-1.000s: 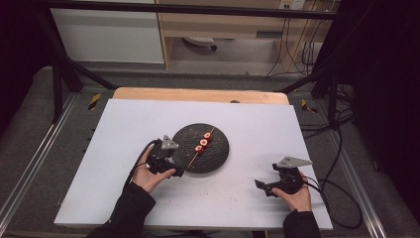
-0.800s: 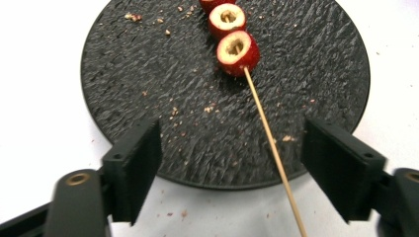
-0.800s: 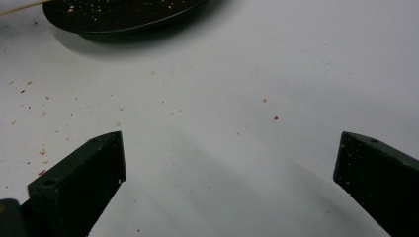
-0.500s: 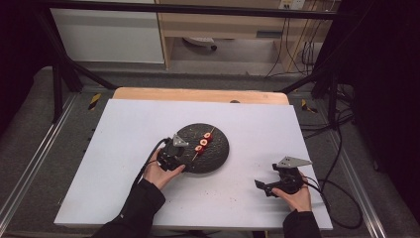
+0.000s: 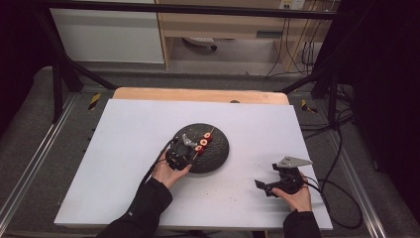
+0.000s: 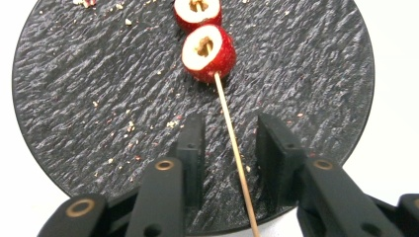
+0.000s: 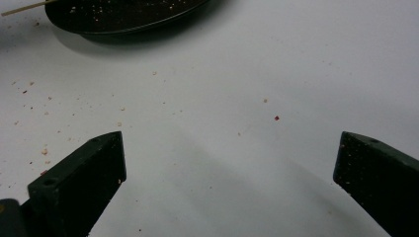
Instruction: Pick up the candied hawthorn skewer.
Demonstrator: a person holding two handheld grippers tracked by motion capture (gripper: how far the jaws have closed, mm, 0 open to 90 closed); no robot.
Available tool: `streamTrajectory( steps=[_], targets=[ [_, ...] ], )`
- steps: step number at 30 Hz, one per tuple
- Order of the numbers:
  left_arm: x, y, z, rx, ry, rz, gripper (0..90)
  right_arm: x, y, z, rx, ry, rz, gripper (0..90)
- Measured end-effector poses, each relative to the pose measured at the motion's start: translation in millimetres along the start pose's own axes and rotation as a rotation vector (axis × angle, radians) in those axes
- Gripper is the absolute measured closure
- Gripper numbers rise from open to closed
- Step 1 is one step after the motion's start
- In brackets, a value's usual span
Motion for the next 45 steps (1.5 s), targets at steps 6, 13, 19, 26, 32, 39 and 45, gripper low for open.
streamTrajectory(
  steps=[6,13,19,26,32,39,45],
  targets=[
    [2.6,-1.1,0.6,-0.018,-0.018,-0.013,73.1,0.1,0.1,-0.2,-0.001,0.002,0.0,0.6],
    [4.8,0.2,-0.6,-0.035,-0.037,-0.033,79.1,0.1,-0.2,0.3,0.002,-0.004,-0.003,0.5],
    [5.3,0.4,-1.7,-0.058,-0.041,-0.056,84.4,0.2,-0.4,0.4,0.003,-0.005,-0.005,0.5],
    [3.7,-2.4,-1.9,-0.097,-0.038,-0.071,87.4,0.3,-0.6,0.4,0.005,-0.005,-0.006,0.5],
    [-2.2,-4.4,-2.5,-0.102,0.007,-0.065,87.8,0.4,-0.6,0.5,0.002,-0.005,-0.006,0.5],
    [-17.0,-7.2,-1.5,-0.094,0.08,-0.04,87.8,0.0,-0.2,0.2,0.003,-0.002,-0.002,0.5],
    [-35.5,-11.8,6.5,-0.076,0.152,-0.006,87.8,-0.3,-1.2,-0.8,0.008,0.0,-0.003,0.5]
  ],
)
Point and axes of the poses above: each handheld gripper's, and its own axes: x roughly forward along the jaws, z roughly out of its underside, y roughly to its right, the point moved 8 cm from there along x, roughly forward along the jaws
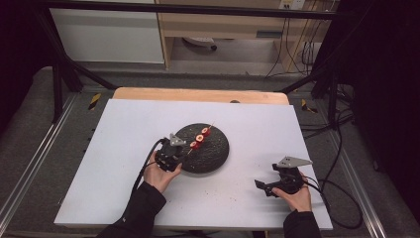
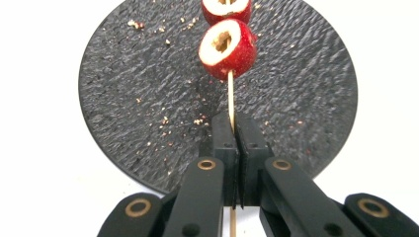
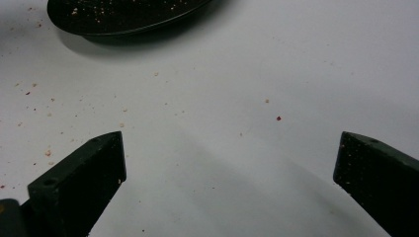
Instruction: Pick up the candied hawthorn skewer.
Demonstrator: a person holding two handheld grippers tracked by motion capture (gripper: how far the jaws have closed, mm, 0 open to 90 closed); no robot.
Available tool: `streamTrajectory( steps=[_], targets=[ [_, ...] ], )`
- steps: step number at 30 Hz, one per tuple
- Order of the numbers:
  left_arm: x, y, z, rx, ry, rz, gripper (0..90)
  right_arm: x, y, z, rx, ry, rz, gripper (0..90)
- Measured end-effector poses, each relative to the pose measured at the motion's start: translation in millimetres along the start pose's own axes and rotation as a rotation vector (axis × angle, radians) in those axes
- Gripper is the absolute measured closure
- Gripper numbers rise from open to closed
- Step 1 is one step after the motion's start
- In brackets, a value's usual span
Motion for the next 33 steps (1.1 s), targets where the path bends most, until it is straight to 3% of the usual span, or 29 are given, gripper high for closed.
streamTrajectory(
  steps=[16,21,22,33],
  targets=[
    [-33.5,-11.1,27.8,0.041,0.102,0.065,87.8,2.9,-11.2,-9.1,-0.011,0.008,-0.013,0.5],
    [-42.7,-16.1,37.2,0.036,0.132,0.083,87.8,6.1,-18.3,-16.4,-0.011,0.018,-0.018,0.5],
    [-45.6,-18.0,41.1,0.029,0.144,0.102,87.8,6.7,-20.0,-17.6,-0.014,0.014,-0.019,0.5],
    [-54.7,-21.3,60.3,0.035,0.191,0.116,87.8,18.6,-45.5,-44.9,-0.015,0.049,-0.046,0.5]
  ],
)
Point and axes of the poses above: each handheld gripper's, and its own axes: x roughly forward along the jaws, z roughly out of its underside, y roughly to its right, the point moved 8 cm from there along x, roughly forward along the jaws
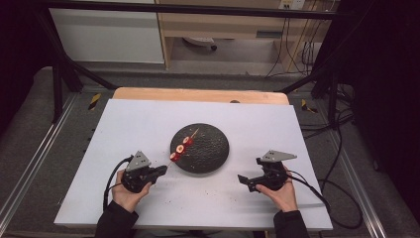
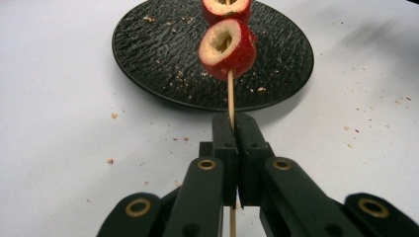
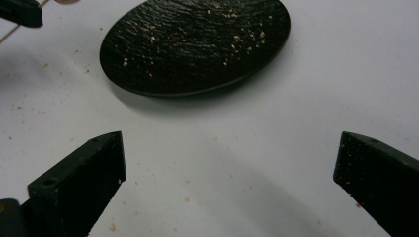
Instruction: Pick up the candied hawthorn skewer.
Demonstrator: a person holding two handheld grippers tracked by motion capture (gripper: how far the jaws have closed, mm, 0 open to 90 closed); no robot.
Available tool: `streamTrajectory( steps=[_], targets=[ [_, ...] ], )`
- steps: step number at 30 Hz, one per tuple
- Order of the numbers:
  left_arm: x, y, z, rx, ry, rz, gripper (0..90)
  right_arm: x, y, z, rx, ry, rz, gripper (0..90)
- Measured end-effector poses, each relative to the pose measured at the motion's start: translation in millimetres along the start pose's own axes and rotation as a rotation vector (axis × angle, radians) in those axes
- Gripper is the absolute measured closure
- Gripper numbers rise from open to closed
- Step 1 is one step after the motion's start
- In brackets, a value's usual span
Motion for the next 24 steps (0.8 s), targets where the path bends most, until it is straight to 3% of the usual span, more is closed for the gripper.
streamTrajectory(
  steps=[10,24],
  targets=[
    [-1.8,5.5,4.7,0.014,0.02,-0.004,87.8,21.0,-25.0,-28.1,0.013,0.033,-0.036,0.6],
    [0.6,15.1,3.4,0.037,0.037,-0.003,87.8,47.7,-59.6,-70.9,0.084,0.096,-0.129,2.1]
  ],
)
Point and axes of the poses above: each handheld gripper's, and its own axes: x roughly forward along the jaws, z roughly out of its underside, y roughly to its right, the point moved 8 cm from there along x, roughly forward along the jaws
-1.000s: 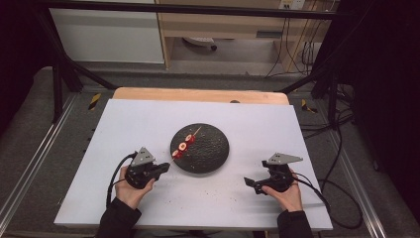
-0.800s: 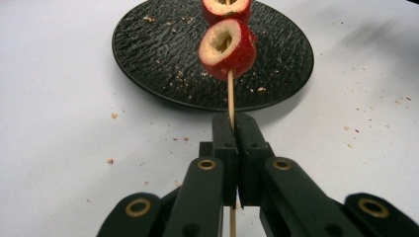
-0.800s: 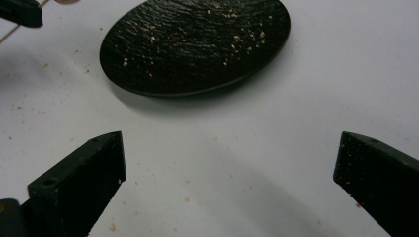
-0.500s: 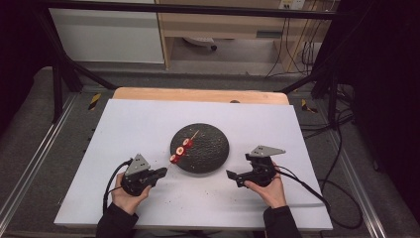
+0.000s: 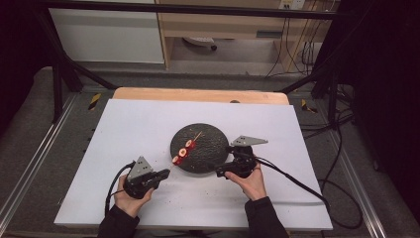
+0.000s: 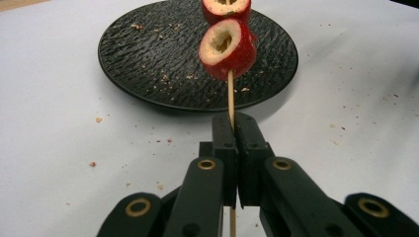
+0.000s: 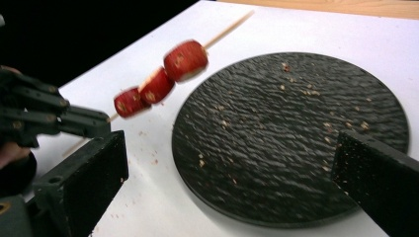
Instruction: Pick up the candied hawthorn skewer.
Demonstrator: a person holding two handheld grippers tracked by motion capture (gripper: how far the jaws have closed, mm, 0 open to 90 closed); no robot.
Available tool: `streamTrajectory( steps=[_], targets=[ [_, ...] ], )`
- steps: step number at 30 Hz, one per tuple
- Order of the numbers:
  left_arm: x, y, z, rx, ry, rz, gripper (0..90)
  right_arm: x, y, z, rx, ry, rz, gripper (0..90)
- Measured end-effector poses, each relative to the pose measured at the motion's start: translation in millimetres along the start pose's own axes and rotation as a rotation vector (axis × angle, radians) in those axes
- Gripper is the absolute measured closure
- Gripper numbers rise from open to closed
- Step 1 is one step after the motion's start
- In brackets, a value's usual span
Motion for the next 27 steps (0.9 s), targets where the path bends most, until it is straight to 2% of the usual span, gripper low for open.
streamTrajectory(
  steps=[5,12,16,22,27],
  targets=[
    [1.9,4.2,-1.1,0.004,0.003,0.006,87.8,7.2,-3.6,-8.5,0.042,0.022,-0.026,4.8],
    [6.3,13.1,-2.8,0.021,0.002,0.016,87.8,15.3,-5.0,-13.7,0.05,0.019,-0.038,10.8],
    [9.5,19.0,-3.7,0.03,0.003,0.022,87.8,18.9,-6.2,-18.1,0.088,0.043,-0.07,17.8],
    [11.4,24.4,-4.8,0.039,0.004,0.033,87.8,20.7,-5.5,-19.2,0.092,0.051,-0.085,25.5],
    [12.2,28.8,-5.9,0.049,0.01,0.037,87.9,23.0,-7.0,-18.0,0.103,0.048,-0.107,35.7]
  ],
)
Point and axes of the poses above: each handheld gripper's, and its own axes: x roughly forward along the jaws, z roughly out of its underside, y roughly to its right, the point moved 8 cm from there along x, roughly forward along the jaws
